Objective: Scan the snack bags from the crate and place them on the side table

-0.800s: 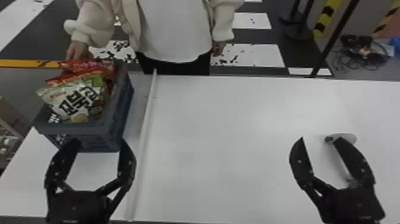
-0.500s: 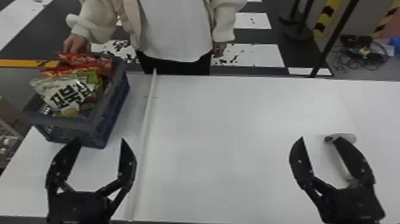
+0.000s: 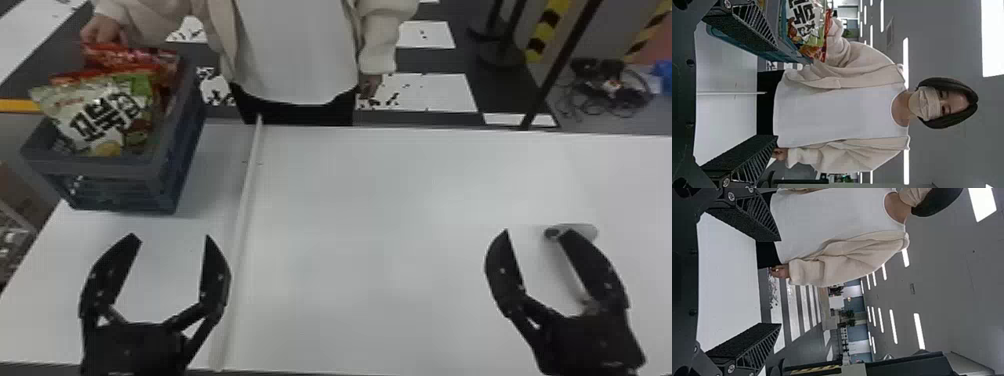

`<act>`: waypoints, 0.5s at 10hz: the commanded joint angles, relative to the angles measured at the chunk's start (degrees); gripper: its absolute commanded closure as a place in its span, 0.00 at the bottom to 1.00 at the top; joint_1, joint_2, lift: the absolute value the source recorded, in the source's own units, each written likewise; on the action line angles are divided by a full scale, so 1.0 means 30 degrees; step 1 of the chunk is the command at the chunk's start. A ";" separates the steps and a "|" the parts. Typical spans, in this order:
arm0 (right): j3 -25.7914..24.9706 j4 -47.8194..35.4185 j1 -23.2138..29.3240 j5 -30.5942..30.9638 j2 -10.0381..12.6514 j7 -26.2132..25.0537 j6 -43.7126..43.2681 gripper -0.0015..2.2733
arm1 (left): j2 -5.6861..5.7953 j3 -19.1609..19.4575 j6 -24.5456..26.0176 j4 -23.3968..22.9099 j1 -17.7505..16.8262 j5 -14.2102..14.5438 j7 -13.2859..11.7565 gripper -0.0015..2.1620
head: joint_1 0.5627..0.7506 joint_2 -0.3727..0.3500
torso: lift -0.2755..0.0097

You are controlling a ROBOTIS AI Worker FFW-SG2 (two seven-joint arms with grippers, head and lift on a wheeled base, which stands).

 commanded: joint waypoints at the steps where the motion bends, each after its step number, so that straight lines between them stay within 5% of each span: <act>1: 0.0002 0.0010 0.0000 0.0000 0.0006 0.0001 0.0000 0.05 | 0.0001 0.0017 0.0000 0.0035 -0.0035 0.0000 0.0001 0.04 | 0.70 0.52 | 0.64; 5: 0.0002 0.0039 0.0000 0.0000 0.0006 0.0001 0.0058 0.05 | 0.0001 0.0046 0.0117 0.0211 -0.0123 0.0000 -0.0087 0.04 | 0.70 0.52 | 0.64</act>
